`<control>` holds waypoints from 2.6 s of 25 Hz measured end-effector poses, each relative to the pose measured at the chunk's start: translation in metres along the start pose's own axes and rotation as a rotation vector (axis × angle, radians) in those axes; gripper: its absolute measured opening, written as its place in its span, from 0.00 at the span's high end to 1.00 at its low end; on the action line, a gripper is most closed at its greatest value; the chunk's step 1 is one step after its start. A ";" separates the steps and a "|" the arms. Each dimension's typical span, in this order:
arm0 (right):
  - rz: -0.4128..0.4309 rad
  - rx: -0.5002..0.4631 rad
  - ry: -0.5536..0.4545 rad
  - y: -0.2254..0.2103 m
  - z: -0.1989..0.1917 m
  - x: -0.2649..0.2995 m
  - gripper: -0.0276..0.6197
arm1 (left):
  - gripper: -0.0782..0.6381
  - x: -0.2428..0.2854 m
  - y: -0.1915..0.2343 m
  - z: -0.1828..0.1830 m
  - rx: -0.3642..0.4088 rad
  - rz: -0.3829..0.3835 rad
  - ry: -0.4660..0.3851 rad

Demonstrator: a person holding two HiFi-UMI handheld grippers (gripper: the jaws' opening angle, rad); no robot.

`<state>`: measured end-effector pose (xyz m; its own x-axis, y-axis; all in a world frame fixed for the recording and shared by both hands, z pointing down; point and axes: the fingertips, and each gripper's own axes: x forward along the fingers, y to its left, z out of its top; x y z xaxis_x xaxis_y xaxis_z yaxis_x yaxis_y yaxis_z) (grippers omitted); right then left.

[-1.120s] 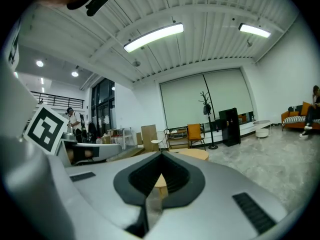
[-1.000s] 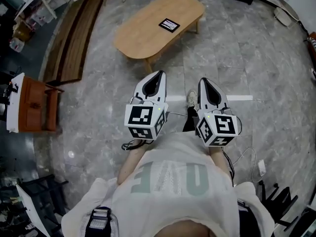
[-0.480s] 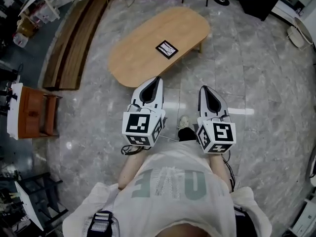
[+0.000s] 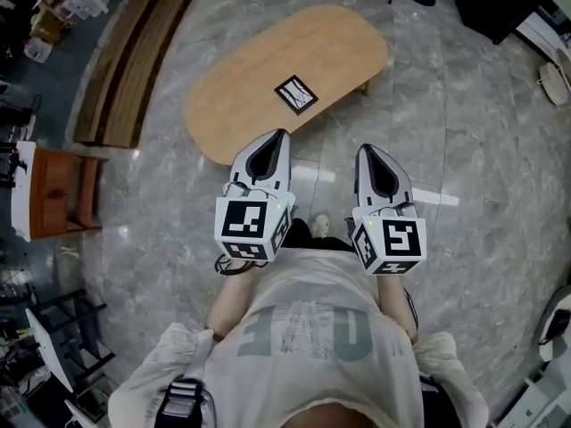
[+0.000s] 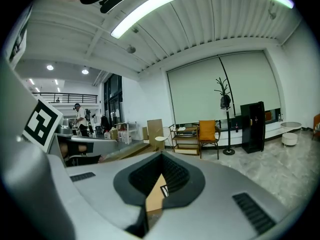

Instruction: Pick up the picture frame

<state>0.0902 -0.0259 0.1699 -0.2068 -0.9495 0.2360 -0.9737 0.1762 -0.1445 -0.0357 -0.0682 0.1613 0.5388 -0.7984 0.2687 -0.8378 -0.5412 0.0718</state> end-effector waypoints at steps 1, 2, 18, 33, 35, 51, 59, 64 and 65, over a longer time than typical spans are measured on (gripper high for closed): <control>-0.001 -0.002 -0.006 -0.002 0.003 0.003 0.95 | 0.88 0.004 0.000 0.000 0.000 0.003 0.007; -0.002 -0.006 -0.014 -0.004 0.007 0.006 0.95 | 0.88 0.007 0.000 0.002 0.002 0.004 0.010; -0.042 -0.027 -0.063 -0.007 0.032 0.054 0.95 | 0.88 0.054 0.027 0.032 0.036 -0.031 -0.029; -0.115 -0.051 -0.033 0.011 0.026 0.107 0.95 | 0.88 0.083 0.079 0.026 0.031 -0.051 0.000; -0.119 -0.037 -0.020 0.006 0.020 0.108 0.95 | 0.88 0.086 0.075 0.019 0.033 -0.047 0.020; -0.042 -0.009 0.030 -0.033 0.012 0.100 0.95 | 0.88 0.098 0.031 0.020 0.007 0.016 0.024; -0.014 -0.027 0.028 -0.042 0.013 0.109 0.95 | 0.88 0.109 0.041 0.013 -0.001 0.070 0.037; 0.002 -0.080 0.035 -0.055 -0.007 0.128 0.95 | 0.88 0.129 0.050 -0.018 0.048 0.105 0.076; 0.003 -0.101 0.014 -0.060 -0.009 0.136 0.95 | 0.88 0.137 0.054 -0.025 0.063 0.111 0.077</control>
<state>0.1194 -0.1635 0.2197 -0.2108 -0.9452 0.2494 -0.9775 0.2055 -0.0475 -0.0089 -0.2006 0.2259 0.4330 -0.8329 0.3446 -0.8833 -0.4683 -0.0219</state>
